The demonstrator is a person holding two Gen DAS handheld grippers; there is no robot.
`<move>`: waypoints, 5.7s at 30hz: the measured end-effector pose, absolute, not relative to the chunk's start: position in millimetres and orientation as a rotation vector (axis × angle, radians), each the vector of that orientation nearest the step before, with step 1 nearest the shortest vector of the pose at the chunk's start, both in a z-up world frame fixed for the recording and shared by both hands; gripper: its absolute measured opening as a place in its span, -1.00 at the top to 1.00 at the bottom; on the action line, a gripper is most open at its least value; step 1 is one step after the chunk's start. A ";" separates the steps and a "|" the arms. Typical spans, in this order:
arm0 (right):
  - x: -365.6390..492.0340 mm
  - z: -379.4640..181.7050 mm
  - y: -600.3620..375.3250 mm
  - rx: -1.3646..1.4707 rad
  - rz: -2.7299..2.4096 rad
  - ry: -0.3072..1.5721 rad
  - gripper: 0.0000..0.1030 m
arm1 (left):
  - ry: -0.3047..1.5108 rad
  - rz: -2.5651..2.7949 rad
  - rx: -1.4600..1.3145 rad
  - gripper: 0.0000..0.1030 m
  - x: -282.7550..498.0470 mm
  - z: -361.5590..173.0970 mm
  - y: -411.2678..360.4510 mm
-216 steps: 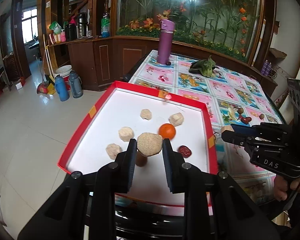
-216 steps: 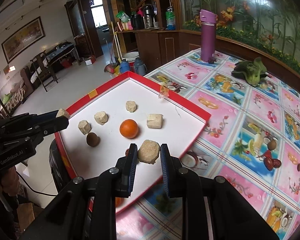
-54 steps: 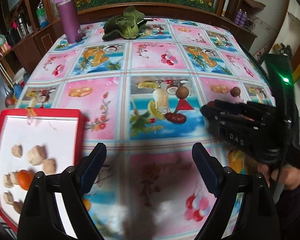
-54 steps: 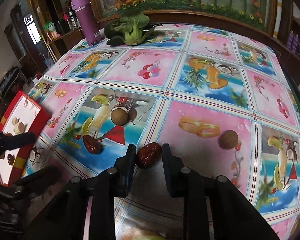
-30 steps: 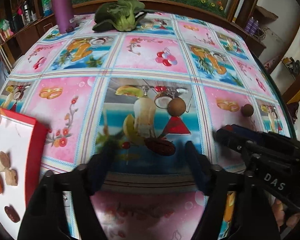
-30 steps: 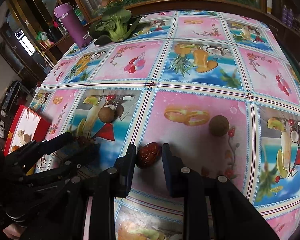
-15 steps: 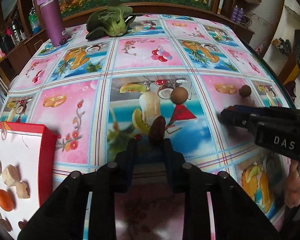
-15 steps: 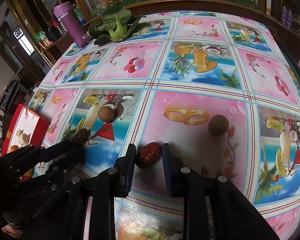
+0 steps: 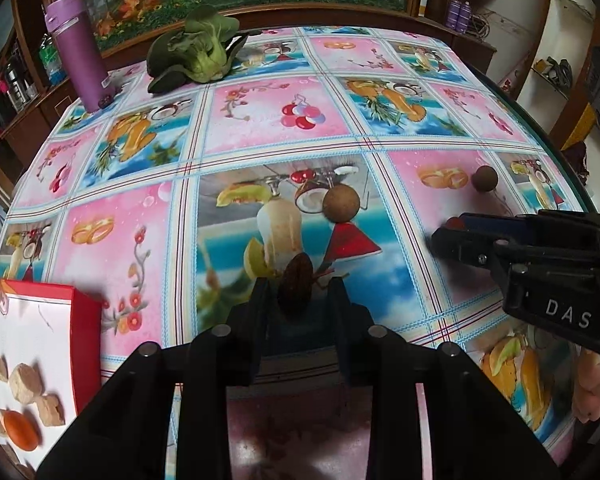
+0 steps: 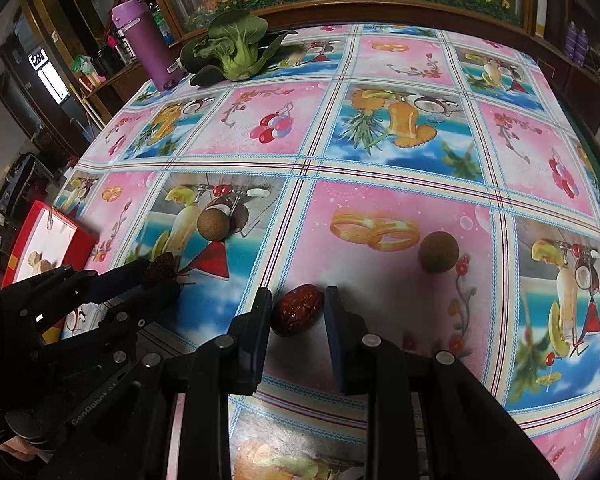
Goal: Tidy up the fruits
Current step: 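Lift both held red dates off the tablecloth, then carry both red dates over the red-rimmed tray, then open both tools to drop the red dates into the tray, then move both open tools back over the brown round fruits on the tablecloth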
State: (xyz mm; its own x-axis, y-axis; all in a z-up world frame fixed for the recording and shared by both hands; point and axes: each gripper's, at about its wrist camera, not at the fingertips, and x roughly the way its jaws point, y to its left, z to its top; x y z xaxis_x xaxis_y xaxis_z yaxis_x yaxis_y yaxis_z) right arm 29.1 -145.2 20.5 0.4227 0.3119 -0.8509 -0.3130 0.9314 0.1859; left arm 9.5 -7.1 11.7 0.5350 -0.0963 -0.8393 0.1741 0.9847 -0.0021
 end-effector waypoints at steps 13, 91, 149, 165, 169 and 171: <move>24.7 19.9 -153.4 -0.003 0.445 1.055 0.50 | 0.990 -0.179 0.088 0.65 3.9 12.2 -13.5; -96.2 62.8 96.5 -0.052 0.796 0.912 0.51 | 0.645 0.256 -0.123 0.65 -175.5 83.1 205.6; -23.3 54.6 -101.8 0.164 0.496 0.899 0.42 | 0.830 0.159 -0.067 -0.24 -121.8 76.1 135.1; 43.3 38.3 -224.5 0.318 0.279 0.925 0.42 | 0.816 -0.040 0.088 -0.26 -17.5 66.1 25.0; 50.4 31.7 -218.6 0.279 0.233 0.917 0.41 | 0.847 -0.086 0.095 -0.26 -9.0 54.5 13.7; 53.9 27.3 -217.1 0.255 0.222 0.925 0.41 | 0.852 -0.100 0.102 -0.26 -7.5 50.4 11.5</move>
